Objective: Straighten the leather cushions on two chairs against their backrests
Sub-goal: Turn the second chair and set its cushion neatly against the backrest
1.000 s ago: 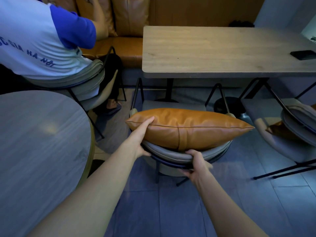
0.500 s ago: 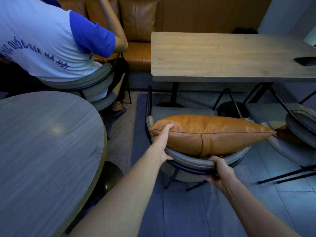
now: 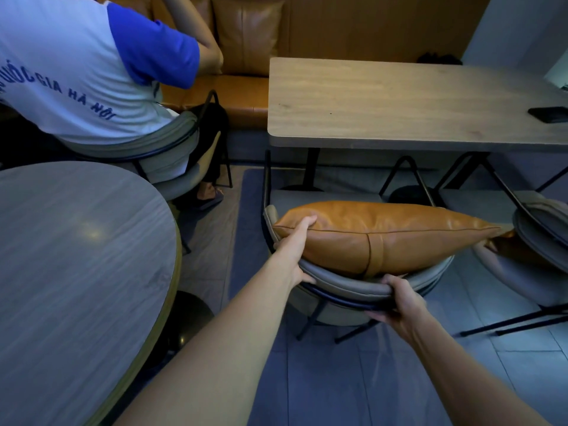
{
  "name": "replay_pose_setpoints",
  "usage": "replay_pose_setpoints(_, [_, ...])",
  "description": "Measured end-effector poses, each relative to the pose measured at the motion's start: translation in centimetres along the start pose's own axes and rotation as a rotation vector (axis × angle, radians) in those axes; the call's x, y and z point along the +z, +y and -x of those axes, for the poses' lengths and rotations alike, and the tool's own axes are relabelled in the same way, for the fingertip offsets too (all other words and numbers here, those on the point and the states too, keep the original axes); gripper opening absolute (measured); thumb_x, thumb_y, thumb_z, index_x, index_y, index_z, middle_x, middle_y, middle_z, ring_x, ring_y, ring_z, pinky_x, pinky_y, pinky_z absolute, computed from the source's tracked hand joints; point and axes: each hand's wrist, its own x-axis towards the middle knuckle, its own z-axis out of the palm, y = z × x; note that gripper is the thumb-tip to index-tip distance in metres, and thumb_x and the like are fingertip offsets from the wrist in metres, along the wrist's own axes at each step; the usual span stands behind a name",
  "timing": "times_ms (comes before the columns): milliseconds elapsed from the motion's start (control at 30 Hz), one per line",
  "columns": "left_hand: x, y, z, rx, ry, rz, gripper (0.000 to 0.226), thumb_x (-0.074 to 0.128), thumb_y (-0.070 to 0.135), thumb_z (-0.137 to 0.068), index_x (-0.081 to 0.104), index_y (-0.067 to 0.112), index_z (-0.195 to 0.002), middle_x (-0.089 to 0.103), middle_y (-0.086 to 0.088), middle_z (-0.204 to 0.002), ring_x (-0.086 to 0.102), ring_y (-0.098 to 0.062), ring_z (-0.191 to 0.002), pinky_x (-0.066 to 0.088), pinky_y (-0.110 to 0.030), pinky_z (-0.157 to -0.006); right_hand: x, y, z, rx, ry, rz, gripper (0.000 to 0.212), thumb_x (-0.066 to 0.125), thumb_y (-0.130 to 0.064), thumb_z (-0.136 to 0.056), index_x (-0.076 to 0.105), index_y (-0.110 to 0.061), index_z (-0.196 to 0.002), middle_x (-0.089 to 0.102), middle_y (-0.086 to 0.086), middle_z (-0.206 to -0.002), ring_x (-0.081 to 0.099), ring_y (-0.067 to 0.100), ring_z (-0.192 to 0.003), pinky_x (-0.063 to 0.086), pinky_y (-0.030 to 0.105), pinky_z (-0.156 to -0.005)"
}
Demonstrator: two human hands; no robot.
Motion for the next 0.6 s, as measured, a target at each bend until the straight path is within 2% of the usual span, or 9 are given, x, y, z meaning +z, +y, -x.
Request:
replay_pose_setpoints(67, [-0.04, 0.02, -0.16, 0.005, 0.014, -0.003, 0.113, 0.080, 0.060, -0.067, 0.023, 0.024, -0.157, 0.037, -0.013, -0.158, 0.039, -0.043, -0.139, 0.034, -0.075, -0.105, -0.01, 0.16, -0.21, -0.001, -0.005, -0.006, 0.035, 0.069, -0.011, -0.091, 0.052, -0.004, -0.120, 0.059, 0.021, -0.120, 0.065, 0.029, -0.089, 0.060, 0.043, -0.043])
replay_pose_setpoints(133, [0.07, 0.00, -0.11, 0.011, 0.029, -0.003, 0.113, 0.080, 0.060, -0.066, 0.023, 0.024, -0.156, 0.037, -0.014, -0.157, 0.039, -0.044, -0.138, 0.034, -0.075, -0.104, -0.05, 0.29, -0.27, -0.013, -0.011, -0.016, 0.034, 0.070, -0.011, -0.090, 0.050, -0.005, -0.117, 0.058, 0.019, -0.111, 0.065, 0.029, -0.088, 0.058, 0.042, -0.039])
replay_pose_setpoints(300, [0.04, -0.09, -0.05, 0.022, 0.026, -0.014, 0.110, 0.079, 0.061, -0.066, 0.025, 0.026, -0.155, 0.037, -0.014, -0.157, 0.040, -0.044, -0.138, 0.036, -0.074, -0.103, -0.08, 0.45, -0.55, -0.029, 0.001, 0.013, 0.042, 0.073, -0.015, -0.087, 0.049, -0.004, -0.119, 0.056, 0.020, -0.125, 0.066, 0.029, -0.093, 0.061, 0.043, -0.044])
replay_pose_setpoints(400, [0.00, -0.09, -0.02, 0.021, 0.024, -0.019, 0.110, 0.080, 0.061, -0.065, 0.026, 0.027, -0.155, 0.037, -0.013, -0.157, 0.040, -0.044, -0.138, 0.037, -0.074, -0.103, -0.06, 0.43, -0.51, -0.026, 0.009, 0.010, 0.042, 0.074, -0.015, -0.088, 0.048, -0.005, -0.119, 0.057, 0.019, -0.116, 0.066, 0.029, -0.090, 0.060, 0.042, -0.040])
replay_pose_setpoints(500, [0.01, -0.07, -0.13, 0.017, 0.019, -0.015, 0.109, 0.079, 0.061, -0.066, 0.026, 0.026, -0.155, 0.037, -0.013, -0.157, 0.039, -0.044, -0.138, 0.036, -0.075, -0.103, -0.08, 0.37, -0.35, -0.021, -0.006, 0.009, 0.028, 0.073, -0.014, -0.089, 0.050, -0.006, -0.103, 0.057, 0.017, -0.105, 0.065, 0.029, -0.087, 0.058, 0.040, -0.037])
replay_pose_setpoints(600, [-0.03, -0.03, -0.30, 0.011, 0.021, -0.007, 0.108, 0.079, 0.060, -0.068, 0.025, 0.025, -0.155, 0.037, -0.013, -0.156, 0.039, -0.044, -0.138, 0.035, -0.075, -0.103, -0.02, 0.54, -0.41, -0.016, 0.005, 0.008, 0.034, 0.074, -0.014, -0.089, 0.050, -0.005, -0.111, 0.057, 0.017, -0.107, 0.065, 0.029, -0.088, 0.059, 0.042, -0.038])
